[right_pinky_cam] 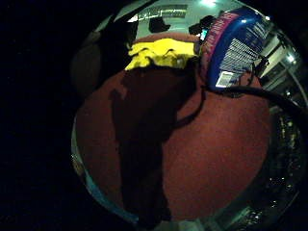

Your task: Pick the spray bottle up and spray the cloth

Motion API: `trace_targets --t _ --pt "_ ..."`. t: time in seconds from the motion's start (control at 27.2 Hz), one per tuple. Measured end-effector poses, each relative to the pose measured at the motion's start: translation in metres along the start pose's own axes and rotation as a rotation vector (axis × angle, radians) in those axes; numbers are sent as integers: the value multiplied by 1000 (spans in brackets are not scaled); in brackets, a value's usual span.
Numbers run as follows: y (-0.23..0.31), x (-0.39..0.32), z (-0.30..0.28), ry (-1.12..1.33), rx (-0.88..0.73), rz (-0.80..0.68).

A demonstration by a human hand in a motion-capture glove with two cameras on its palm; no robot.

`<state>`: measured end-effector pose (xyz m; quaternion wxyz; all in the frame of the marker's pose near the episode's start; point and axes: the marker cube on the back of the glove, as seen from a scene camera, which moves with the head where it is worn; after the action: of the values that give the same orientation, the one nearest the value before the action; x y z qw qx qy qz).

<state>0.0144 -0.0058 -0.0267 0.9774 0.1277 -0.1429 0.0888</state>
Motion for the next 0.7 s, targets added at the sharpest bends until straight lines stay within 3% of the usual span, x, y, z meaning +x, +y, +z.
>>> trace_targets --t 0.41,0.7 --pt "-5 16 -28 -512 441 206" --pt "-7 33 -32 -552 633 299"
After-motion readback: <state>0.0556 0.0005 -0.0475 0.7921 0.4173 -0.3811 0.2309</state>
